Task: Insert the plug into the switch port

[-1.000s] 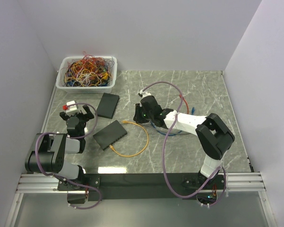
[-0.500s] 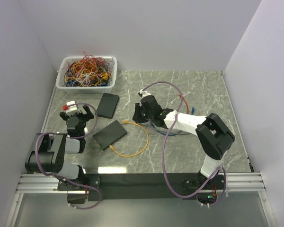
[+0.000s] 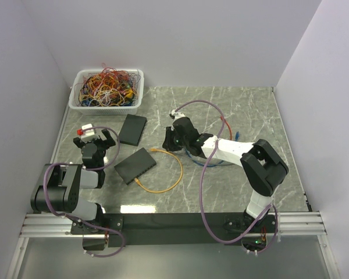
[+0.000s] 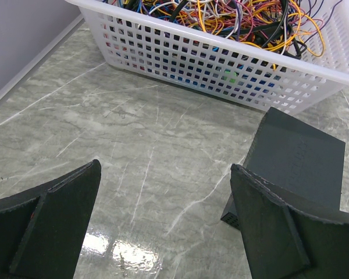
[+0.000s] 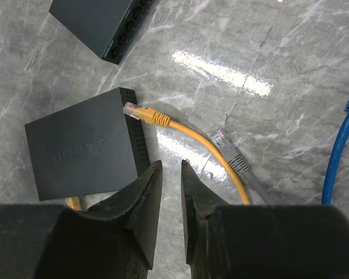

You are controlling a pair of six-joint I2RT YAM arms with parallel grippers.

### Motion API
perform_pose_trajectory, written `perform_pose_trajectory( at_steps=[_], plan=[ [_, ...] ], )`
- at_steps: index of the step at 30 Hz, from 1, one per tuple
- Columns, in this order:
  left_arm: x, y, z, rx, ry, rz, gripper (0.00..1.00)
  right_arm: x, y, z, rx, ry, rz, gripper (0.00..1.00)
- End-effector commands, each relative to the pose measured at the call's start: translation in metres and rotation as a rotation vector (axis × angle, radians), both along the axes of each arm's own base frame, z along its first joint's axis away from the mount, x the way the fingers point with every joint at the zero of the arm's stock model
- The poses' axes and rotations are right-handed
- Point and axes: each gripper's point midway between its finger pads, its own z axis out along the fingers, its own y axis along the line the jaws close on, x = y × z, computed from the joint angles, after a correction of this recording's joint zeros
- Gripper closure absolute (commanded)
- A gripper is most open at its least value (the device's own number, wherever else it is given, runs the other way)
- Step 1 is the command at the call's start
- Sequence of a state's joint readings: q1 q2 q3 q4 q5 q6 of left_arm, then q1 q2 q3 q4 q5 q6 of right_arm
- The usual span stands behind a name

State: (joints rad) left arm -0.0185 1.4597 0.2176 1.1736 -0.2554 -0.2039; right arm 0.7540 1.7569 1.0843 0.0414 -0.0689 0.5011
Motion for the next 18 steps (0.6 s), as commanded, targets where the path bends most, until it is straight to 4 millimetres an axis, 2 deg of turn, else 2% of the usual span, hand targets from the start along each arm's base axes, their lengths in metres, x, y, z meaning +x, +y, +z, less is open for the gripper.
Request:
perform_pose_trajectory(
  at_steps=[1,6,18],
  plan=[
    [0.0082,-0.0032,0.0223,0.005,-0.079,-0.018,0.01,0.0087,0.0014,0.0142,0.029,-0.043,-0.017,0.73],
    [0.0082,-0.0032,0.0223,0.005,-0.079,-0.018,0.01,0.0068,0.0039,0.0088,0.033,-0.023,-0.008,0.74],
    [0.0082,-0.0032,0.0220,0.005,-0.078,-0.018,0.01,0.0042,0.0033,0.0162,0.053,-0.032,-0.006,0.75]
  ],
)
